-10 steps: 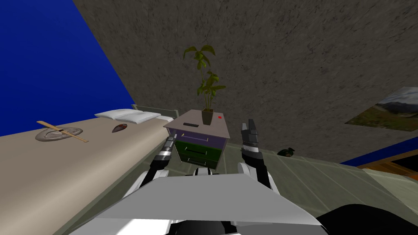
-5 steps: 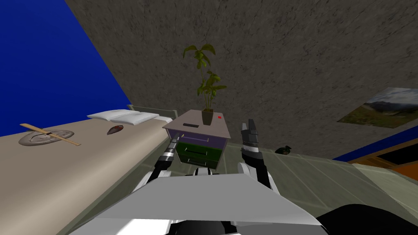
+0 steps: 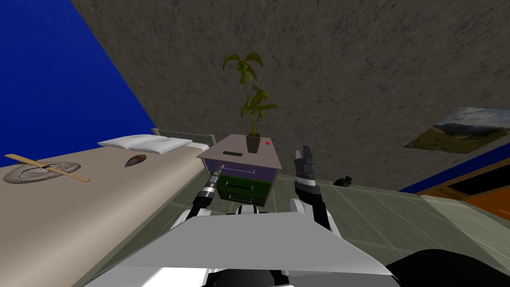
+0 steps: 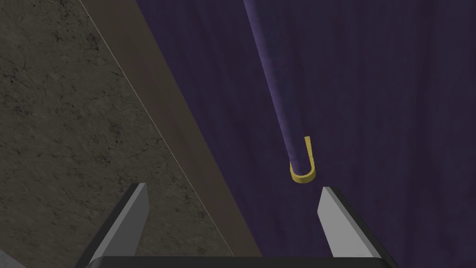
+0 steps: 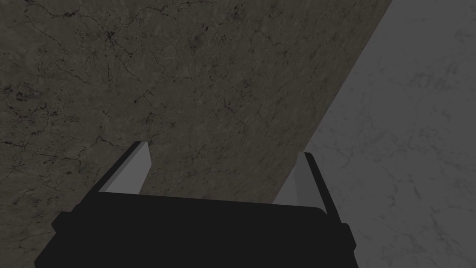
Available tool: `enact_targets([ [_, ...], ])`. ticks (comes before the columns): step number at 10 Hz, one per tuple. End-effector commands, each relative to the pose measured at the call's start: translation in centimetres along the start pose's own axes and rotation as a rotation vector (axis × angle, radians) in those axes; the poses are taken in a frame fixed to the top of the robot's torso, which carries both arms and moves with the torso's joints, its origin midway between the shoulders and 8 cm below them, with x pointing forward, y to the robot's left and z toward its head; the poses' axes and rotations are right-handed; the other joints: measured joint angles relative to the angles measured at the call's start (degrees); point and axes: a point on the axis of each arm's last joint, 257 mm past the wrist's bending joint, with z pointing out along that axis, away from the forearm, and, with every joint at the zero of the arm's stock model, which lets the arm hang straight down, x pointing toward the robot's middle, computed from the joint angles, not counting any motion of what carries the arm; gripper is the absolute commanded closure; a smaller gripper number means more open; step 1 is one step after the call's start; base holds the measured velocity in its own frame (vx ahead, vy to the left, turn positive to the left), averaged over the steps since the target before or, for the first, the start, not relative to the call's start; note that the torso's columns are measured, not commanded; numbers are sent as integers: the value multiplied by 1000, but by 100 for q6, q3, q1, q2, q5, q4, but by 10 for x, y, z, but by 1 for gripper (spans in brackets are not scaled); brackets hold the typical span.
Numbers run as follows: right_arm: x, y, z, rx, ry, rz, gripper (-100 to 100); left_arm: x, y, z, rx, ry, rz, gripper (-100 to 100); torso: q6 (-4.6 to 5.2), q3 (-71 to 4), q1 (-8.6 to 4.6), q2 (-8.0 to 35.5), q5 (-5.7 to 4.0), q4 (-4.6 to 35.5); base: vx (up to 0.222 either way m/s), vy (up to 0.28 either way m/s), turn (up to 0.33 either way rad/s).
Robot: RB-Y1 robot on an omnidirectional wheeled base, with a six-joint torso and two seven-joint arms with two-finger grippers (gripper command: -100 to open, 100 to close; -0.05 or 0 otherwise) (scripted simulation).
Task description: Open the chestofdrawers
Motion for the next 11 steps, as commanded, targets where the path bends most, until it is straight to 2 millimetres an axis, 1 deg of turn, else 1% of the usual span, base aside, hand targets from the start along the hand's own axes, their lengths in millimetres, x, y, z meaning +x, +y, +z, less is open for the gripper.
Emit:
enact_targets([
  [1,0,0,0,0,0,0,0,12,19,-4,-35,20,-2,-100,0,1,1,1,0,0,4,30,-41],
  [2,0,0,0,0,0,0,0,20,30,-6,-59,35,-4,-100,0,2,1,3,0,1,9,37,-66],
  [4,0,0,0,0,0,0,0,30,42,-8,-86,52,-5,-100,0,-1,0,-1,0,0,15,30,-46],
  [5,0,0,0,0,0,0,0,31,45,-9,-91,55,-4,-100,0,0,-4,0,-1,0,5,19,-25],
  [6,0,0,0,0,0,0,0,29,41,-9,-85,52,-5,-100,0,1,-5,2,-2,1,2,8,-5],
  [7,0,0,0,0,0,0,0,26,37,-5,-88,49,-5,-100,0,2,-6,4,-2,1,61,7,-24],
  [8,0,0,0,0,0,0,0,27,39,-7,-85,50,-4,-100,1,-7,-3,-13,-2,-2,39,4,-7],
  [9,0,0,0,0,0,0,0,27,39,-6,-86,50,-5,100,-1,-4,-2,-4,0,-2,5,1,2],
  [10,0,0,0,0,0,0,0,27,35,-10,-83,53,-5,100,0,5,-2,8,0,2,-98,-9,20],
  [11,0,0,0,0,0,0,0,27,34,-10,-82,54,-5,100,-3,17,7,22,12,-20,-207,12,31],
])
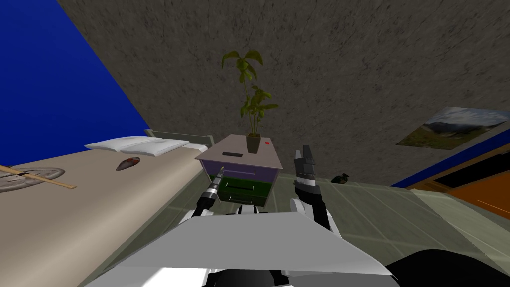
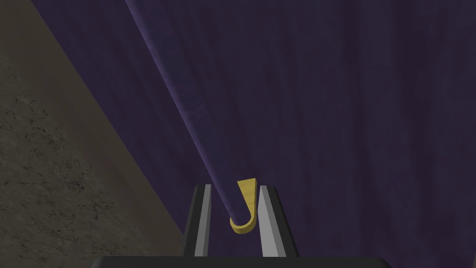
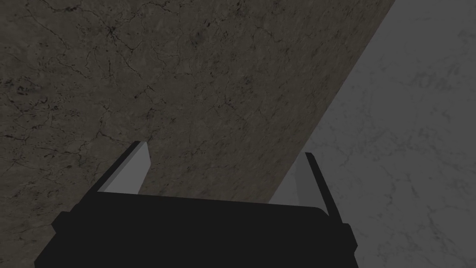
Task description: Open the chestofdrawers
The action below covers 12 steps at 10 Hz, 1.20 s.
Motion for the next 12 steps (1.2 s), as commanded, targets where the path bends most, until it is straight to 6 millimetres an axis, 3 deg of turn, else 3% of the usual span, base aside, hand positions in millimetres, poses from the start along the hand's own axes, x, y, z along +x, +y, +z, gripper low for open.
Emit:
enact_targets([
  [1,0,0,0,0,0,0,0,2,3,-8,-16,8,1,100,5,8,5,13,1,7,-191,42,13],
  [12,0,0,0,0,0,0,0,6,0,-27,-18,30,-4,100,-3,-13,4,-18,-6,10,-157,22,17],
])
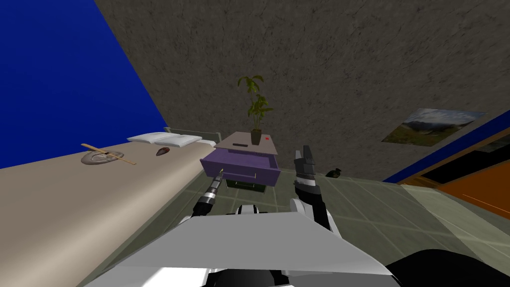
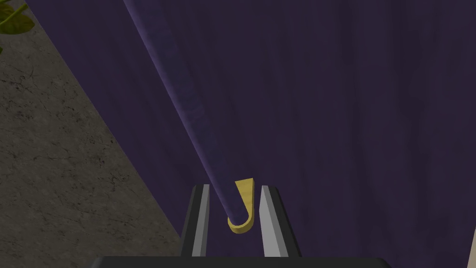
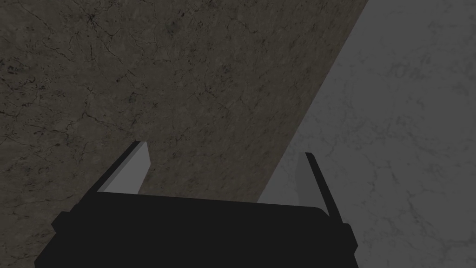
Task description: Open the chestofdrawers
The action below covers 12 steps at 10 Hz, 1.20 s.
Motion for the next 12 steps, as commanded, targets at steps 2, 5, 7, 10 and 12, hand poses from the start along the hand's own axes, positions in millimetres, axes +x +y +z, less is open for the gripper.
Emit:
enact_targets([
  [2,0,0,0,0,0,0,0,-2,-6,-5,-1,4,1,-100,0,3,-1,2,1,0,-168,12,16],
  [5,0,0,0,0,0,0,0,-10,-19,-5,-5,2,3,-100,10,-40,-18,-60,-11,1,35,-7,-12],
  [7,0,0,0,0,0,0,0,-16,-31,-5,-2,-1,4,-100,7,-3,-11,-2,-7,12,28,-4,-10],
  [10,0,0,0,0,0,0,0,-23,-46,-5,-3,-2,5,-100,5,4,-12,10,-7,16,1,-5,-13],
  [12,0,0,0,0,0,0,0,-25,-52,-6,-3,-3,5,-100,3,6,-23,21,-22,36,1,-3,-4],
])
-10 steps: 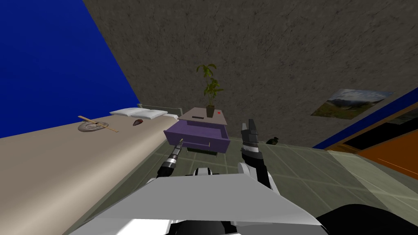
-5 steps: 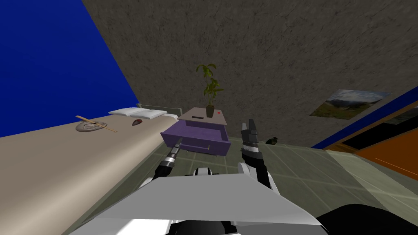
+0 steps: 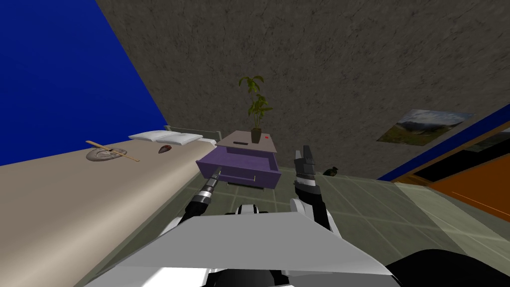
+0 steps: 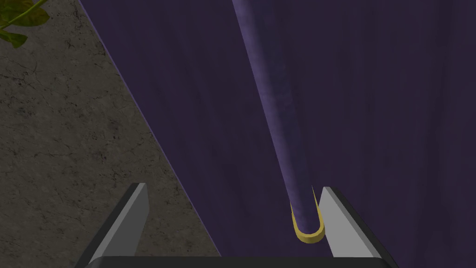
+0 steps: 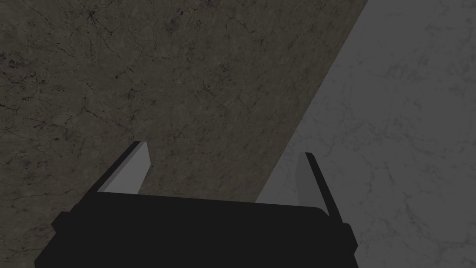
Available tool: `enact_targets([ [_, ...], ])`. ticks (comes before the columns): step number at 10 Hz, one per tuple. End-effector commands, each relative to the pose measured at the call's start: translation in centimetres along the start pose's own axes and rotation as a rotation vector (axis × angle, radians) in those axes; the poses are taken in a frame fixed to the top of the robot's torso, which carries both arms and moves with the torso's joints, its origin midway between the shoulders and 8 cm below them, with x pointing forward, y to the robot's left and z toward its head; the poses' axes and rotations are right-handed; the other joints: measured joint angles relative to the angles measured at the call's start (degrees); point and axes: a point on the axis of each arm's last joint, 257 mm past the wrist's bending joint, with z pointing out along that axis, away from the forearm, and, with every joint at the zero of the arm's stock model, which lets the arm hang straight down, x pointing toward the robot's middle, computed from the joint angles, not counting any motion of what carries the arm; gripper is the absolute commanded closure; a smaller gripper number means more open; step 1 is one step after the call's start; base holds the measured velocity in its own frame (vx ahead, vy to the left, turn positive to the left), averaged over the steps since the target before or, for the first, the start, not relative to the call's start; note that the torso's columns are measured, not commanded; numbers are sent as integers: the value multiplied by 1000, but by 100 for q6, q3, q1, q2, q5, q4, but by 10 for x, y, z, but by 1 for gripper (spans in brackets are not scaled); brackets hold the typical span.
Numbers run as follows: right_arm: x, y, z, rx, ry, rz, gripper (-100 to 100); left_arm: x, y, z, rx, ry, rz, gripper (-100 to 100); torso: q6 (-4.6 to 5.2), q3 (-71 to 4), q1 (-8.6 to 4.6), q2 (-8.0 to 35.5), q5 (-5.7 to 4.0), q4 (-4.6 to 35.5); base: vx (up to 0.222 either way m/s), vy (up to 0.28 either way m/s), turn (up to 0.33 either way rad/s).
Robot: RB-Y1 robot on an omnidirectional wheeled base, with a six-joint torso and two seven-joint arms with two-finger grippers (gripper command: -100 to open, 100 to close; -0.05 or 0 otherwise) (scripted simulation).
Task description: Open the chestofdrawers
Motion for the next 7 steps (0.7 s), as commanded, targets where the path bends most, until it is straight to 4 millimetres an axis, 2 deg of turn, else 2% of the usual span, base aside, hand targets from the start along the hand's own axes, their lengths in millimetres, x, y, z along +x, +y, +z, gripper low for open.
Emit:
enact_targets([
  [1,0,0,0,0,0,0,0,-1,-2,0,-5,1,0,-100,-1,3,-4,8,-6,10,5,0,-2],
  [2,0,0,0,0,0,0,0,-1,-1,0,-11,2,-1,0,1,6,-2,7,1,0,0,0,0],
  [7,0,0,0,0,0,0,0,0,5,-2,-24,4,-1,0,4,-10,8,-22,13,-23,0,0,0],
])
